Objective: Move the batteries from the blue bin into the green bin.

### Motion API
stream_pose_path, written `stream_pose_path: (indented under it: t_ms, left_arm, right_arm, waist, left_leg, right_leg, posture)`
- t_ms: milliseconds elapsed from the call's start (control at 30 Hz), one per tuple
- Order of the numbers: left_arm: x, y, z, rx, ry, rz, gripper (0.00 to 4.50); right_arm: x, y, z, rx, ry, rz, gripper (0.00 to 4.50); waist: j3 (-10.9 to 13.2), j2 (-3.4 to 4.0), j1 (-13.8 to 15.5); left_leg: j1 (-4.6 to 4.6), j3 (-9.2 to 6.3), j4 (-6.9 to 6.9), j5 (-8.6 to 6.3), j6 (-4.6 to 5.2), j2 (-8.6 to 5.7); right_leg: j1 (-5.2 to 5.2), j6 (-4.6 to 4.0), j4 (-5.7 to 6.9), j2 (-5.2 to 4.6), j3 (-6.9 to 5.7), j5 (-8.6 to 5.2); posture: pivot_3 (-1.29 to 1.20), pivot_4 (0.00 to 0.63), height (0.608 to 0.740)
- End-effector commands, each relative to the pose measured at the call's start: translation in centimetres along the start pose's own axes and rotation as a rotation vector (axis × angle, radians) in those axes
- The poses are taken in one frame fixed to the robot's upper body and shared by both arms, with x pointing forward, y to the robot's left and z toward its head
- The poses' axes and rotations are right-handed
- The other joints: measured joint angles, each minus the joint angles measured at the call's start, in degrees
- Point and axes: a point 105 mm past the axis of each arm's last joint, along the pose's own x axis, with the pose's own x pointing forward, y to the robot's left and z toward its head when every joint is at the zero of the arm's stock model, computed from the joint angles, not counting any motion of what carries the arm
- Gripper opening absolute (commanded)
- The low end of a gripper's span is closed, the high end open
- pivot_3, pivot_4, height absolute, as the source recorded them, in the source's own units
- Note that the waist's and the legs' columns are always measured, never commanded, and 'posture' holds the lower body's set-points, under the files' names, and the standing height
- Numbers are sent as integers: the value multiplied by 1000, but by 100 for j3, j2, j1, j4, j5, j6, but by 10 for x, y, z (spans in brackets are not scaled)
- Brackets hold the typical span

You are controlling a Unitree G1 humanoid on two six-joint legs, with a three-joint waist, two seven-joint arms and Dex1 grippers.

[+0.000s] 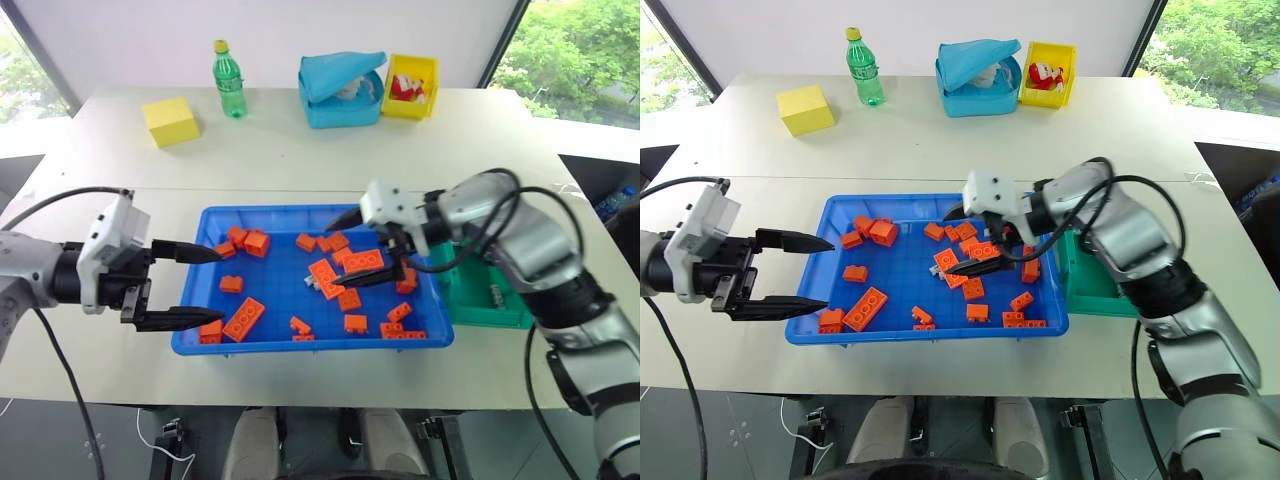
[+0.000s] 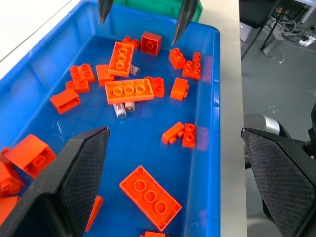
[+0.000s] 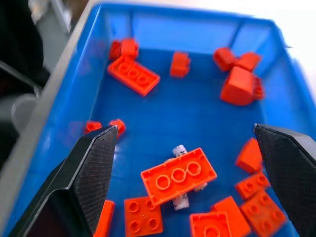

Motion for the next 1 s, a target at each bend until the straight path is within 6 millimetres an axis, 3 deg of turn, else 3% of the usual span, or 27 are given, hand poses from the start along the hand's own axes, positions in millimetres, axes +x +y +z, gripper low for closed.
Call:
stream_pose_path:
  t_ms: [33,500,767,1000]
  left_arm:
    - [3,-1,11,56,-18,14,4500]
    - [-2,-14,13,50,-29,131,4500]
    - [-4,-16,13,47,-33,157,4500]
    - [-1,-14,14,59,-42,156,4500]
  right_arm:
    - [15,-6,-6,-181,69,113,4498]
    - [35,-23,-34,-323,144,306,4498]
    - [43,-34,-35,-320,148,279,4498]
    - [44,-29,-46,-287,175,310,4498]
  waist:
    - [0,0,-13]
    - [2,1,-32]
    - [2,2,-37]
    - [3,3,-37]
  left_leg:
    - [0,0,2,0,0,0]
    - [4,-7,39,0,-1,3]
    - [7,-8,44,1,-2,3]
    - [7,-8,44,1,-3,3]
  right_leg:
    - [1,1,1,0,0,0]
    - [-2,6,63,0,-1,1]
    - [-2,-9,73,-1,-1,-7]
    - [-1,-10,73,-2,-1,-7]
  posture:
    - [0,150,736]
    - [0,150,736]
    - [0,150,736]
    - [0,150,736]
